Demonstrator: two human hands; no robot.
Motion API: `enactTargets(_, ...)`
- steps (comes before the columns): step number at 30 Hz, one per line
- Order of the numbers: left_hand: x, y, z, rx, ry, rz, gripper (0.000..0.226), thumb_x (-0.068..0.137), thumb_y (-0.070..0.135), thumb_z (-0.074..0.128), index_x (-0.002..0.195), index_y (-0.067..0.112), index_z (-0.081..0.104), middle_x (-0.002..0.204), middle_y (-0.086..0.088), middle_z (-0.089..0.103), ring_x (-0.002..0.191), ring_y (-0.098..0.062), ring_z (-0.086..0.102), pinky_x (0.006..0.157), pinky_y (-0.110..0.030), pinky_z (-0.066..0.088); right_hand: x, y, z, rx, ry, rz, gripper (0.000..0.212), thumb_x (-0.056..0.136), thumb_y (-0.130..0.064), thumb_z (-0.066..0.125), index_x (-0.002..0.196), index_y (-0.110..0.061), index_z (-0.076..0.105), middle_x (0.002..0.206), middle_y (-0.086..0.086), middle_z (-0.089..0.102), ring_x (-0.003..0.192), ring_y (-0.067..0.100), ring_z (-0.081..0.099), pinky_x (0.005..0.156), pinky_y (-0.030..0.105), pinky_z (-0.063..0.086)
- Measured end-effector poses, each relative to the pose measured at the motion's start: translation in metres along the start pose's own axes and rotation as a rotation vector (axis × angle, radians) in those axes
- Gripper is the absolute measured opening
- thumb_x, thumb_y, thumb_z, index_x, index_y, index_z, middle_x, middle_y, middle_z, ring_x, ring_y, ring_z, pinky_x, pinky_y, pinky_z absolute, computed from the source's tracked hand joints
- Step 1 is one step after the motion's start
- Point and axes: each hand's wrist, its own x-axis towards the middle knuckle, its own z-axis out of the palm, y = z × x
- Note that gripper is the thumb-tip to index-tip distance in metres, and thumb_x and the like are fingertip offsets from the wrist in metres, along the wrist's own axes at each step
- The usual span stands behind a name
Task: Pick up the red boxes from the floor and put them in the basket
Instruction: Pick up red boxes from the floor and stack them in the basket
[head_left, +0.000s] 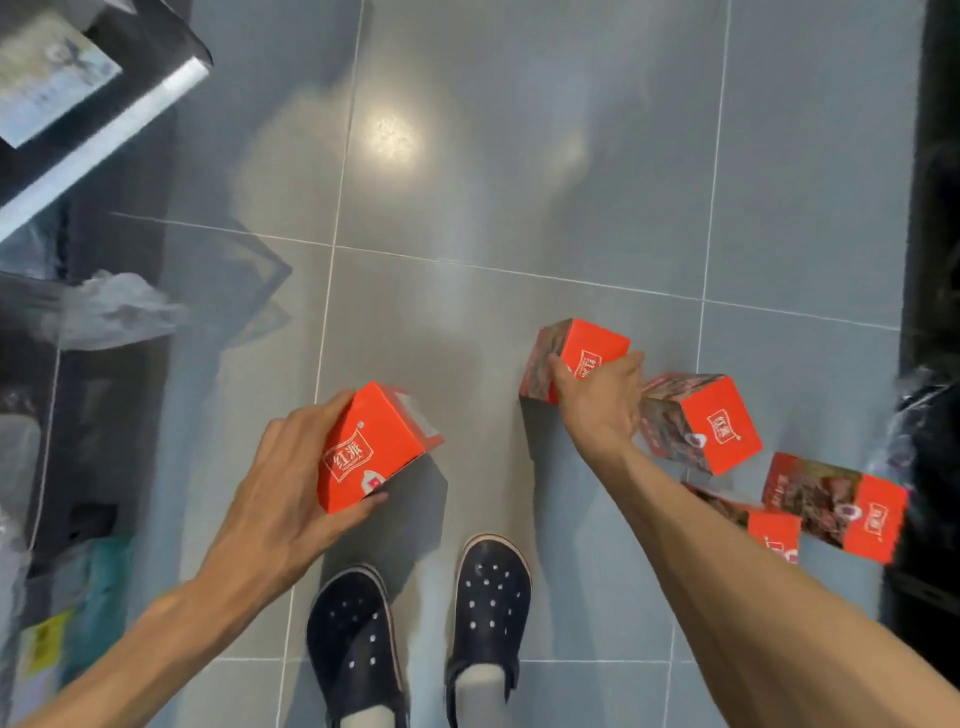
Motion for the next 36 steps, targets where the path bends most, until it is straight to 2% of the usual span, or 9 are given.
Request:
enactTargets(4, -0.004, -0.011, 0.014, 0.029, -0.010, -0.028, 0.098, 0.073, 0.065, 0.069, 0.151, 0.031, 0.021, 0.138, 0.006, 0.043, 0.118, -0.015, 0.042, 0.087, -0.034, 0.043, 0.007, -0.005, 0.023, 0.056, 0.047, 0.086, 0.102, 0.079, -0.052, 0.072, 0.147, -0.001, 0.016, 0.141, 0.019, 0.040, 0.126, 0.041, 0.045, 0.096, 0.048, 0.041)
enactTargets(9, -0.008, 0.007, -0.020, 0.053, -0.008, -0.040, 0.096, 0.074, 0.066, 0.068, 0.152, 0.030, 0.023, 0.138, 0.006, 0.044, 0.117, -0.007, 0.038, 0.090, -0.032, 0.040, -0.016, -0.015, -0.022, 0.111, -0.003, -0.158, 0.092, 0.070, -0.063, 0.067, 0.140, -0.015, 0.031, 0.124, 0.009, 0.051, 0.109, 0.033, 0.055, 0.090, 0.048, 0.048)
enactTargets(14, -0.014, 0.083, -0.116, 0.019, 0.081, 0.015, 0.091, 0.080, 0.062, 0.067, 0.153, 0.032, 0.021, 0.143, 0.014, 0.038, 0.123, -0.004, 0.035, 0.097, -0.027, 0.034, -0.073, -0.064, -0.155, 0.198, -0.130, -0.445, 0.083, 0.071, -0.073, 0.065, 0.139, -0.036, 0.032, 0.119, -0.010, 0.050, 0.102, 0.015, 0.053, 0.085, 0.036, 0.045)
enactTargets(17, -0.024, 0.149, -0.191, 0.017, 0.162, 0.058, 0.090, 0.082, 0.063, 0.065, 0.153, 0.034, 0.020, 0.140, 0.020, 0.035, 0.124, -0.002, 0.033, 0.098, -0.026, 0.033, -0.118, -0.107, -0.257, 0.173, -0.157, -0.564, 0.084, 0.070, -0.069, 0.066, 0.141, -0.046, 0.028, 0.120, -0.014, 0.049, 0.105, 0.013, 0.052, 0.087, 0.039, 0.047)
enactTargets(20, -0.049, 0.228, -0.275, 0.035, 0.258, 0.081, 0.090, 0.083, 0.066, 0.062, 0.154, 0.034, 0.017, 0.138, 0.021, 0.033, 0.119, -0.001, 0.033, 0.095, -0.029, 0.034, -0.174, -0.151, -0.366, 0.147, -0.152, -0.687, 0.073, 0.068, -0.067, 0.067, 0.131, -0.054, 0.032, 0.109, -0.017, 0.052, 0.100, 0.012, 0.052, 0.083, 0.040, 0.048)
enactTargets(25, -0.126, 0.357, -0.412, 0.076, 0.416, 0.122, 0.088, 0.085, 0.068, 0.059, 0.153, 0.029, 0.019, 0.141, 0.012, 0.036, 0.121, -0.006, 0.031, 0.102, -0.033, 0.034, -0.280, -0.219, -0.536, 0.035, -0.183, -0.927, 0.081, 0.067, -0.076, 0.064, 0.134, -0.036, 0.043, 0.101, -0.012, 0.058, 0.091, 0.015, 0.056, 0.078, 0.034, 0.046)
enactTargets(27, -0.164, 0.399, -0.457, 0.097, 0.459, 0.121, 0.087, 0.085, 0.070, 0.056, 0.153, 0.028, 0.021, 0.140, 0.010, 0.037, 0.122, -0.012, 0.035, 0.103, -0.037, 0.036, -0.319, -0.238, -0.590, -0.023, -0.191, -1.031, 0.079, 0.070, -0.067, 0.068, 0.136, -0.034, 0.041, 0.103, -0.010, 0.058, 0.093, 0.017, 0.057, 0.079, 0.034, 0.047)
enactTargets(30, -0.224, 0.445, -0.509, 0.153, 0.558, 0.120, 0.088, 0.084, 0.068, 0.058, 0.153, 0.026, 0.024, 0.139, 0.007, 0.040, 0.121, -0.016, 0.039, 0.105, -0.039, 0.036, -0.373, -0.261, -0.650, -0.048, -0.205, -1.181, 0.081, 0.070, -0.063, 0.070, 0.140, -0.039, 0.036, 0.111, -0.013, 0.057, 0.099, 0.013, 0.055, 0.084, 0.036, 0.050)
enactTargets(36, -0.346, 0.486, -0.541, 0.167, 0.767, -0.059, 0.093, 0.081, 0.076, 0.055, 0.154, 0.038, 0.011, 0.134, 0.023, 0.028, 0.124, -0.004, 0.031, 0.103, -0.030, 0.033, -0.463, -0.307, -0.700, -0.160, -0.231, -1.519, 0.088, 0.069, -0.073, 0.065, 0.144, -0.042, 0.033, 0.122, -0.017, 0.055, 0.105, 0.009, 0.054, 0.084, 0.031, 0.047)
